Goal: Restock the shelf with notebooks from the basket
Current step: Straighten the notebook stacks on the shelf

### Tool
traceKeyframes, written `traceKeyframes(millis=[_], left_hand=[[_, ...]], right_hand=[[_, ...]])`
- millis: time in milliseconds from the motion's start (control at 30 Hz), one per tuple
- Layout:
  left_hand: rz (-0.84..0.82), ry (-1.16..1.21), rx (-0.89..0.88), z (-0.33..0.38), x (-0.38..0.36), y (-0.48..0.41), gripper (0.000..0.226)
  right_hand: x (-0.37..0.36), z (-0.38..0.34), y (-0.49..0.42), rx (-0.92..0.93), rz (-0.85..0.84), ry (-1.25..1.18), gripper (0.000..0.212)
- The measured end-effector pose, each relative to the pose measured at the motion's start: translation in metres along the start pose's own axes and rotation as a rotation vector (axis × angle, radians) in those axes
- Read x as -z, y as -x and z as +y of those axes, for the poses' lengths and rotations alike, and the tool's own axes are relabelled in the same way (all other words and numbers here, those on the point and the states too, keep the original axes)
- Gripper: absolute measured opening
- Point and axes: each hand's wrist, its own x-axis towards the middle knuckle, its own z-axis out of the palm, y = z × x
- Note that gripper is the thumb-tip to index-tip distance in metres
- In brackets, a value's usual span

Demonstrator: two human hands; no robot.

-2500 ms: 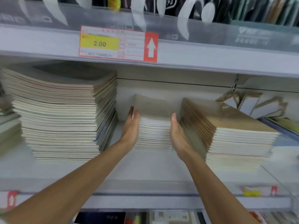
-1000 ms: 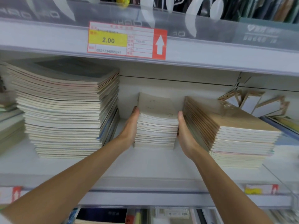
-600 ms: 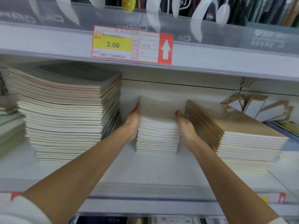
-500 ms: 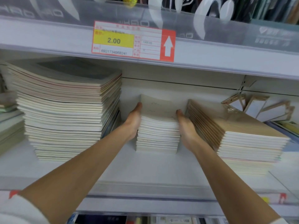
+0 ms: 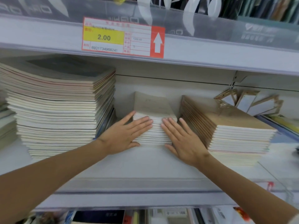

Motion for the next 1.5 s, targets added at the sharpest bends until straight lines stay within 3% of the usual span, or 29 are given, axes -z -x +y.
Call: traceKeyframes(millis=[267, 467, 533, 567, 667, 733, 800, 967, 1067, 1167, 1500], left_hand=[[-0.037, -0.027, 0.044, 0.0, -0.006, -0.001, 0.086], [-0.027, 0.061, 0.037, 0.001, 0.002, 0.001, 0.087], [0.066, 0.107, 0.113, 0.004, 0.011, 0.0, 0.09], [0.119, 0.179, 0.243, 0.006, 0.018, -0.003, 0.098], [0.091, 0.687, 0.768, 0.012, 0.027, -0.01, 0.128], [-0.07, 0.995, 0.88, 0.02, 0.016, -0.01, 0.143], [-0.16, 1.06, 0.877, 0.029, 0.001, -0.009, 0.146], [-0.147, 1.128, 0.887, 0.024, -0.028, -0.012, 0.135], [-0.093, 1.482, 0.866, 0.028, -0.035, -0.009, 0.113], [-0.086, 1.587, 0.788, 0.036, -0.034, -0.01, 0.102], [-0.045, 1.65, 0.813, 0.038, -0.025, -0.015, 0.079]], right_hand=[[-0.017, 0.001, -0.005, -0.021, -0.042, 0.045, 0.078], [-0.005, -0.003, -0.005, -0.03, -0.112, -0.089, 0.085], [0.004, -0.006, -0.004, -0.135, 0.031, -0.298, 0.084], [0.011, -0.008, -0.004, -0.292, 0.091, -0.492, 0.089], [0.012, -0.011, -0.009, -0.795, -0.068, -1.183, 0.119], [-0.003, -0.014, -0.011, -0.827, -0.174, -1.333, 0.131], [-0.015, -0.018, -0.014, -0.775, -0.17, -1.407, 0.127], [-0.024, -0.015, -0.016, -0.769, -0.159, -1.433, 0.083], [-0.03, -0.009, -0.017, -0.774, -0.201, -1.445, 0.058], [-0.035, -0.006, -0.019, -0.791, -0.237, -1.439, 0.044], [-0.033, -0.011, -0.019, -0.783, -0.305, -1.406, 0.078]])
